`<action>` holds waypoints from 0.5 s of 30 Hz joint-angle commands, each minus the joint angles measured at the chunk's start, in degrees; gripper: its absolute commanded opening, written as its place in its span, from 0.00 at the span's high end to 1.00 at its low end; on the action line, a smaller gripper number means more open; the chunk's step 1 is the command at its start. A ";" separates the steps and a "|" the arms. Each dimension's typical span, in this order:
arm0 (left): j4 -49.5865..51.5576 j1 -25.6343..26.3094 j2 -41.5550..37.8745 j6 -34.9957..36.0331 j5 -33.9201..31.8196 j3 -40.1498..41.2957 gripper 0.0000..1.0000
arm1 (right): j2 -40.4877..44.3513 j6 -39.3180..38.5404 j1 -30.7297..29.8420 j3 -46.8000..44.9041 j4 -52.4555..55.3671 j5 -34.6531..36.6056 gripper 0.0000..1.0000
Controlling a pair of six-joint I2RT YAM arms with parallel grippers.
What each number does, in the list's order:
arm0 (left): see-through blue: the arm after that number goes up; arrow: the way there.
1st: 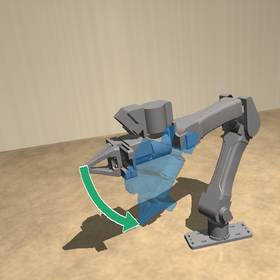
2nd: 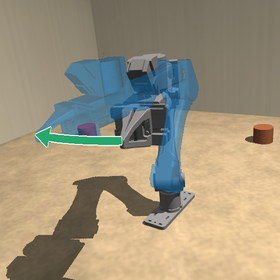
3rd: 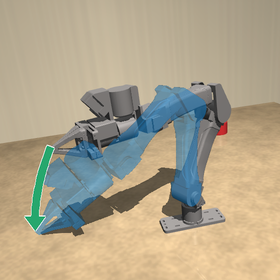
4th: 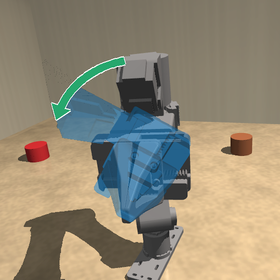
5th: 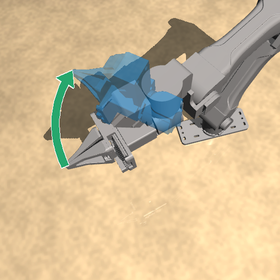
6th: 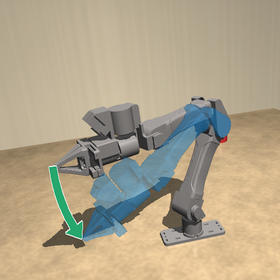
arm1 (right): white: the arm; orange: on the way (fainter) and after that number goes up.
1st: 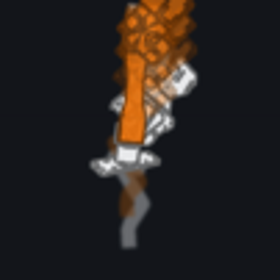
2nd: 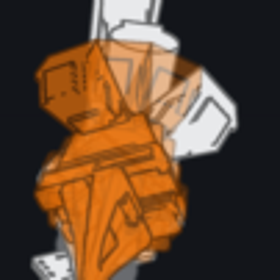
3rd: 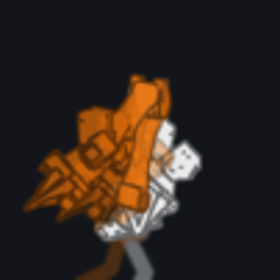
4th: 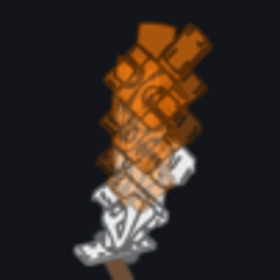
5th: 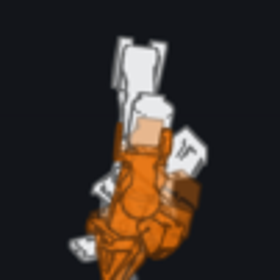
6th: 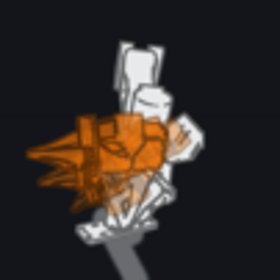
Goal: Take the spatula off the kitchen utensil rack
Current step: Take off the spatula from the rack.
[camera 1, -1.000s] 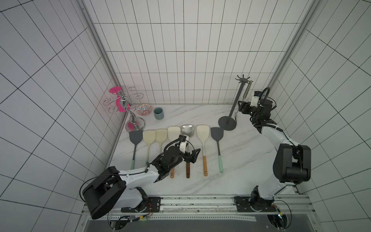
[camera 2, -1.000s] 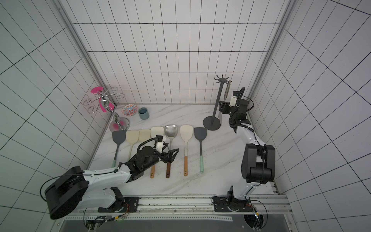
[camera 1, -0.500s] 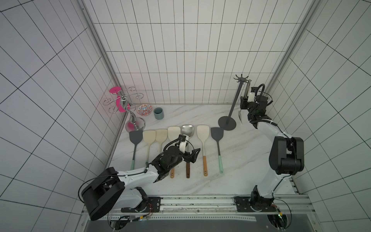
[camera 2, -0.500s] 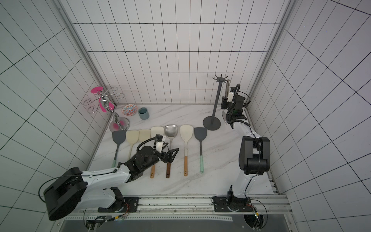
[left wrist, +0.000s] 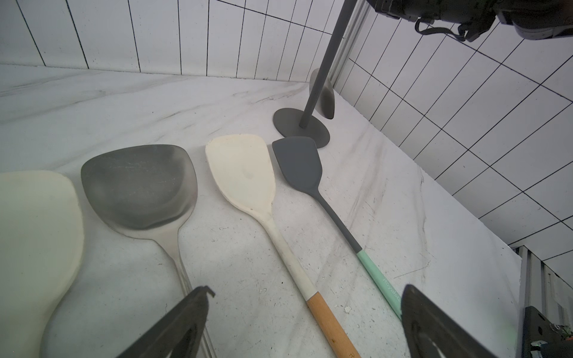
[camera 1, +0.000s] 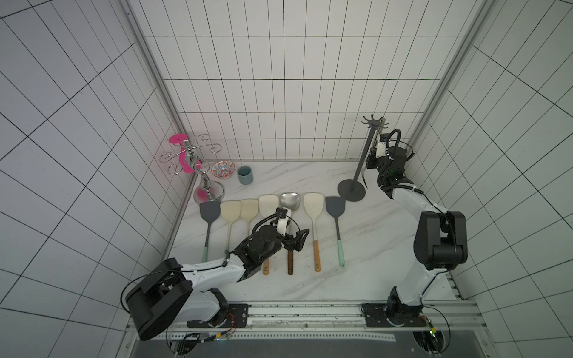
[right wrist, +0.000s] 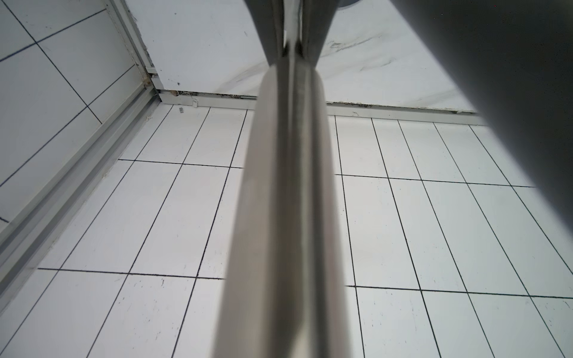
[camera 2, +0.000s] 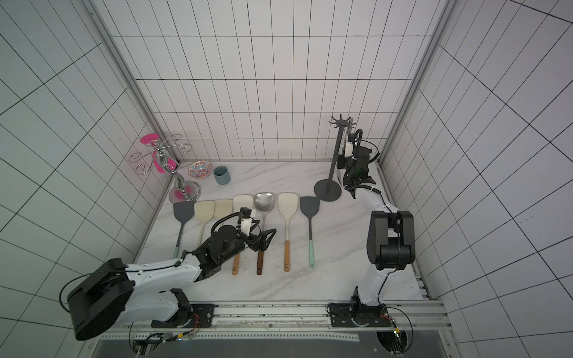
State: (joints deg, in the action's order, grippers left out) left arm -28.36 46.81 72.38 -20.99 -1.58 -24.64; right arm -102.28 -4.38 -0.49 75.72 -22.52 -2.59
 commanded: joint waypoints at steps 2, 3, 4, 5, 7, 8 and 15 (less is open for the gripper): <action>0.10 -0.22 -1.31 0.25 -0.46 -1.07 0.03 | 4.39 -3.35 -0.49 6.42 0.41 6.83 1.00; 0.15 -0.22 -1.33 0.30 -0.50 -1.10 0.03 | 4.64 -3.52 -0.47 6.45 0.83 8.21 1.00; 0.15 -0.22 -1.36 0.25 -0.46 -1.07 0.03 | 4.89 -3.61 -0.56 6.45 1.26 10.06 1.00; 0.15 -0.22 -1.45 0.25 -0.59 -1.00 0.03 | 5.14 -3.62 -0.43 6.57 1.78 11.59 1.00; 0.09 -0.22 -1.50 0.27 -0.56 -0.98 0.03 | 5.68 -3.99 -0.41 6.54 2.59 14.07 1.00; 0.04 -0.22 -1.59 0.27 -0.61 -0.96 0.03 | 5.89 -3.97 -0.44 6.49 3.03 15.40 1.00; 0.04 -0.22 -1.45 0.35 -0.67 -0.93 0.03 | 6.81 -2.34 0.18 6.98 6.36 19.51 1.00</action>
State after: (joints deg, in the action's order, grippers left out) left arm -28.29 46.81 71.64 -20.99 -1.65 -24.64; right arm -97.91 -6.50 -0.75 75.79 -16.03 13.34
